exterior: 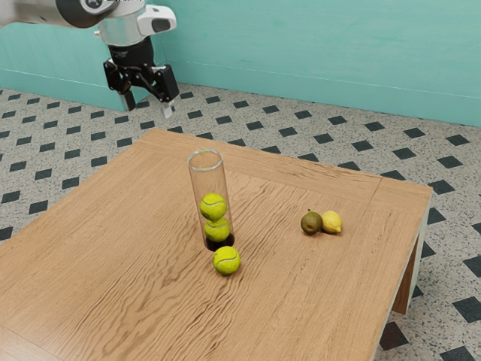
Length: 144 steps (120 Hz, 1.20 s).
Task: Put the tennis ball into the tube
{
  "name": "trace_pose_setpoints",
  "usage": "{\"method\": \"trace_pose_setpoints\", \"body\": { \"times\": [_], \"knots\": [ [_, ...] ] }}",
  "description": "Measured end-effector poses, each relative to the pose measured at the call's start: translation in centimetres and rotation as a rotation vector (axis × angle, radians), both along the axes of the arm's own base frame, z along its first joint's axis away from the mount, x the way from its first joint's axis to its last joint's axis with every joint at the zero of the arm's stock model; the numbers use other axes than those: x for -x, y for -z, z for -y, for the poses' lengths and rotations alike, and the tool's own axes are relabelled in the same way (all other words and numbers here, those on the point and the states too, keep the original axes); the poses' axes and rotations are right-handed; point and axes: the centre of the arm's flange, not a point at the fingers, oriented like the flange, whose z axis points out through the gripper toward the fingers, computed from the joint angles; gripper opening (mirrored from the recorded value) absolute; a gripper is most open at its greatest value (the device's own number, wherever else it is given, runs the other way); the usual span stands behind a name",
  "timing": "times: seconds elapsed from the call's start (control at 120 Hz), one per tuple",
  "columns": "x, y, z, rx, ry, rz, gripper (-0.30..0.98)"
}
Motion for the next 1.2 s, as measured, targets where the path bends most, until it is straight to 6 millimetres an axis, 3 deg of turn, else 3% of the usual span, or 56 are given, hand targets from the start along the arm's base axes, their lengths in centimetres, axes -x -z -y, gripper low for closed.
{"method": "trace_pose_setpoints", "body": {
  "times": [0.225,0.308,0.458,0.617,0.8,0.958,1.092,1.2],
  "knots": [
    [0.2,1.6,-0.4,0.007,-0.015,-0.031,0.69],
    [2.1,2.3,-0.4,0.021,-0.018,-0.040,0.69],
    [8.5,4.9,1.4,0.022,0.013,-0.037,0.69],
    [10.4,9.2,3.7,0.017,0.050,-0.032,0.69],
    [10.3,16.6,4.8,0.042,0.037,-0.026,0.69],
    [9.9,21.9,7.4,0.056,0.034,-0.053,0.69],
    [9.0,24.8,8.8,0.072,0.064,0.011,0.69],
    [8.5,27.4,8.7,0.081,0.077,0.069,0.69]
  ]
}}
